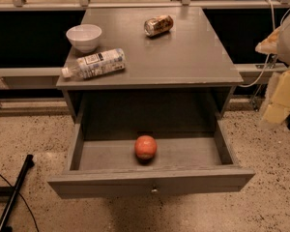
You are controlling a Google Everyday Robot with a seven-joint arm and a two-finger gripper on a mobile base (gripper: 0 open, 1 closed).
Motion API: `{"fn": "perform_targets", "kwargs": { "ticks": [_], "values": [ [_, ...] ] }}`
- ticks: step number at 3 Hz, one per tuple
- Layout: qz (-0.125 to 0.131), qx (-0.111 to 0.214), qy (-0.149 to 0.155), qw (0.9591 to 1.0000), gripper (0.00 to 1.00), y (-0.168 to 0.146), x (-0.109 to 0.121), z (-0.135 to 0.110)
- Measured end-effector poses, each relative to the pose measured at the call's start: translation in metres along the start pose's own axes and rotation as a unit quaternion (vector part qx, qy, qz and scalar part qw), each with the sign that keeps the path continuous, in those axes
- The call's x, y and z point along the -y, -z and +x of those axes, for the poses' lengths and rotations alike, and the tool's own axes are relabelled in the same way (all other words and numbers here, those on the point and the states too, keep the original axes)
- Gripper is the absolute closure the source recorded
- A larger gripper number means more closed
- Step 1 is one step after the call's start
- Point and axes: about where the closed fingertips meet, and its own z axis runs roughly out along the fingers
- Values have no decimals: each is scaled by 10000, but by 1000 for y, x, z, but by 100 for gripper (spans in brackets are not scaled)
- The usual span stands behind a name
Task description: Pick apple from top drawer and place on counter
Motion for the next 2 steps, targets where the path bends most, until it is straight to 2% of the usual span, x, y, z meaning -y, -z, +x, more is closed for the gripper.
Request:
{"fn": "perform_targets", "kwargs": {
  "ticks": [1, 2],
  "values": [
    [0, 0, 0, 10000, 0, 0, 0, 0],
    [68, 281, 43, 9996, 0, -23, 10, -25]
  ]
}}
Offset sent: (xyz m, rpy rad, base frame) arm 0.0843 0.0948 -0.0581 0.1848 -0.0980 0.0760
